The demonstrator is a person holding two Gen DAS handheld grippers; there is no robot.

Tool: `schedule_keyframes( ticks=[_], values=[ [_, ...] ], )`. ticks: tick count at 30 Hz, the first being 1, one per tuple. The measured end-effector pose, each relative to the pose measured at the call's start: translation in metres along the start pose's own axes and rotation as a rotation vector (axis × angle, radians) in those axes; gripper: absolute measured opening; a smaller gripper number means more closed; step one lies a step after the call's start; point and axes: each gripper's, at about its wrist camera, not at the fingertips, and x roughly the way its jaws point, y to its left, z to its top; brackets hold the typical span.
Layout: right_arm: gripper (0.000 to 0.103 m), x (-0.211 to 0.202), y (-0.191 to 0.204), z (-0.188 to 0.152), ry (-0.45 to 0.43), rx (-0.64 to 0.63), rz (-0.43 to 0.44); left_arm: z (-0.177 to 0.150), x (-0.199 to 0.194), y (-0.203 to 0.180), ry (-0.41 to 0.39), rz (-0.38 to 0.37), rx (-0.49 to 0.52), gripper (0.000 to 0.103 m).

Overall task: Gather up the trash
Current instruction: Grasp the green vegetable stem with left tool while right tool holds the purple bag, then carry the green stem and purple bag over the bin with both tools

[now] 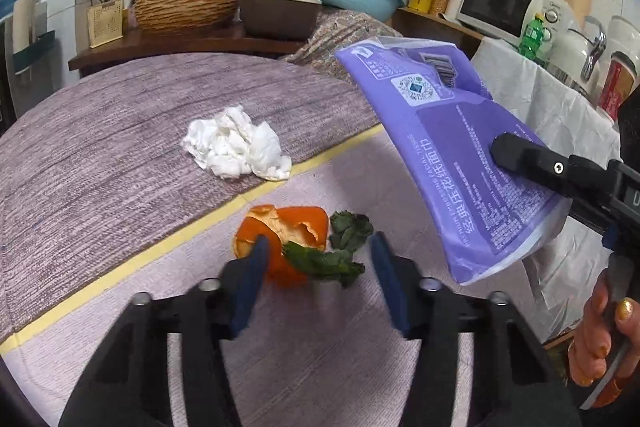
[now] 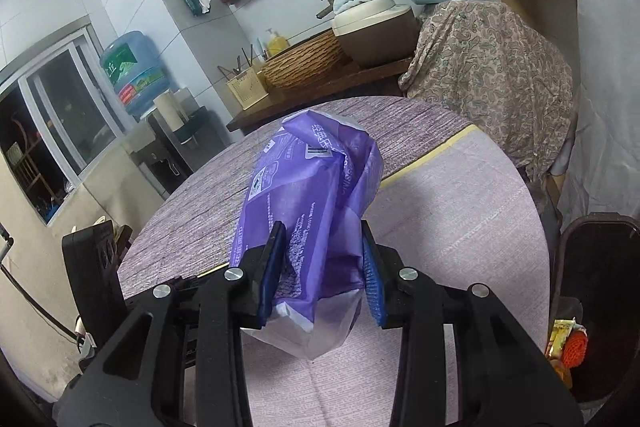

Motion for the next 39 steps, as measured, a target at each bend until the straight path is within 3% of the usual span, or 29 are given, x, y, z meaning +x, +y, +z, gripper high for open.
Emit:
schedule_keyframes(
  ticks=[6,9,19,28,35,39],
  values=[
    [0.037,-0.002,-0.004,-0.005,0.003,0.013,-0.007,-0.003,-0.001,0.005,-0.001,-0.008,-0.021,0.015],
    [0.037,-0.004,-0.006,-0.007,0.003,0.019,-0.007,-0.004,-0.007,0.007,-0.008,-0.014,-0.024,0.012],
    [0.037,-0.022,-0.01,-0.014,-0.025,0.027,-0.008,-0.003,-0.058,0.005,-0.107,-0.085,-0.066,0.011],
    [0.037,-0.063,-0.028,-0.033,-0.081,0.038,-0.042,-0.013,-0.084,-0.018,-0.129,-0.163,-0.05,0.011],
    [0.037,-0.114,-0.071,-0.046,-0.142,0.057,-0.17,-0.011,-0.066,-0.071,-0.079,-0.27,0.009,0.011],
    [0.037,-0.142,-0.119,-0.053,-0.168,0.127,-0.267,-0.004,-0.052,-0.105,-0.067,-0.323,0.046,0.011]
  ],
)
